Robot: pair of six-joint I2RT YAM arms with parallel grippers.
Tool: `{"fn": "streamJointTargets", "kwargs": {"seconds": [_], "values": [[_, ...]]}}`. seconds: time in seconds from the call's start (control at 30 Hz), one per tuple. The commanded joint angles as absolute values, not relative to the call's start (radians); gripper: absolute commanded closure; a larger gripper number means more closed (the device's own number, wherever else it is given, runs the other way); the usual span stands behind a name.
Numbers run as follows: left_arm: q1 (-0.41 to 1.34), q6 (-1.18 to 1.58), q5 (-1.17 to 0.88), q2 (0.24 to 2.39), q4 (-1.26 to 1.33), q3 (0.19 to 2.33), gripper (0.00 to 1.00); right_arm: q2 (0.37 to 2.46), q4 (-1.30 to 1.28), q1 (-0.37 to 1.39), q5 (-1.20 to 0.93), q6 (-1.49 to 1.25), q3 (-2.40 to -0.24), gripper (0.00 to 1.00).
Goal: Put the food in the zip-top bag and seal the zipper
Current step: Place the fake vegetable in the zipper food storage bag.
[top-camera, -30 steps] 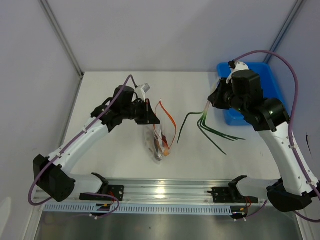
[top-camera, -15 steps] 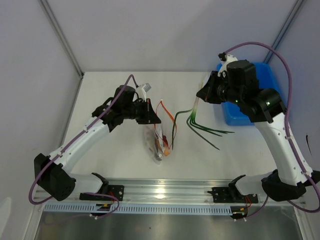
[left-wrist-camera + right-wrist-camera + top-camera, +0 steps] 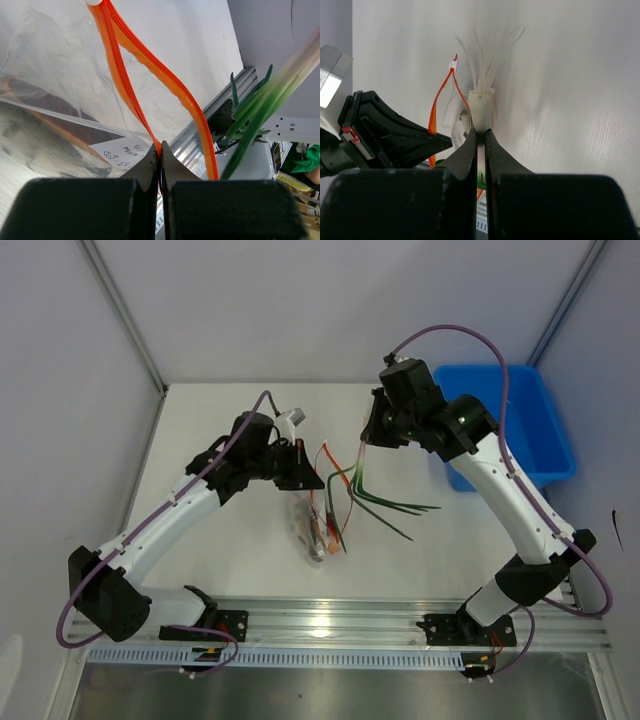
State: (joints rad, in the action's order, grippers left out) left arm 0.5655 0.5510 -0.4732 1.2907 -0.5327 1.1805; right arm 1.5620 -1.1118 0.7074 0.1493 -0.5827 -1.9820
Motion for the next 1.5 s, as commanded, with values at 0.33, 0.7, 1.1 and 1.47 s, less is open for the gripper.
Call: {"fn": "streamJointTargets", "kwargs": {"seconds": [0.33,0.7,1.1,1.47], "values": [[0.617,0.572,-0.339,1.24,-0.529,1.213,0.99,1.828,-1.357,0.856,0.546,-0.618,-2.348,1.0],[0.729,0.637,-0.074,1.195,-0.506,1.201,0.99,1.891,-1.454,0.874,0.603,-0.614,-2.451,1.0],[0.811,0.647,-0.005,1.279,-0.512,1.29,0.99,1.902,-1.465,0.896,0.558,-0.618,-2.461,1.0],[0.822,0.643,-0.011,1.286,-0.503,1.296,0.99,1.835,-1.269,0.902,0.373,-0.675,-2.249,1.0]]}}
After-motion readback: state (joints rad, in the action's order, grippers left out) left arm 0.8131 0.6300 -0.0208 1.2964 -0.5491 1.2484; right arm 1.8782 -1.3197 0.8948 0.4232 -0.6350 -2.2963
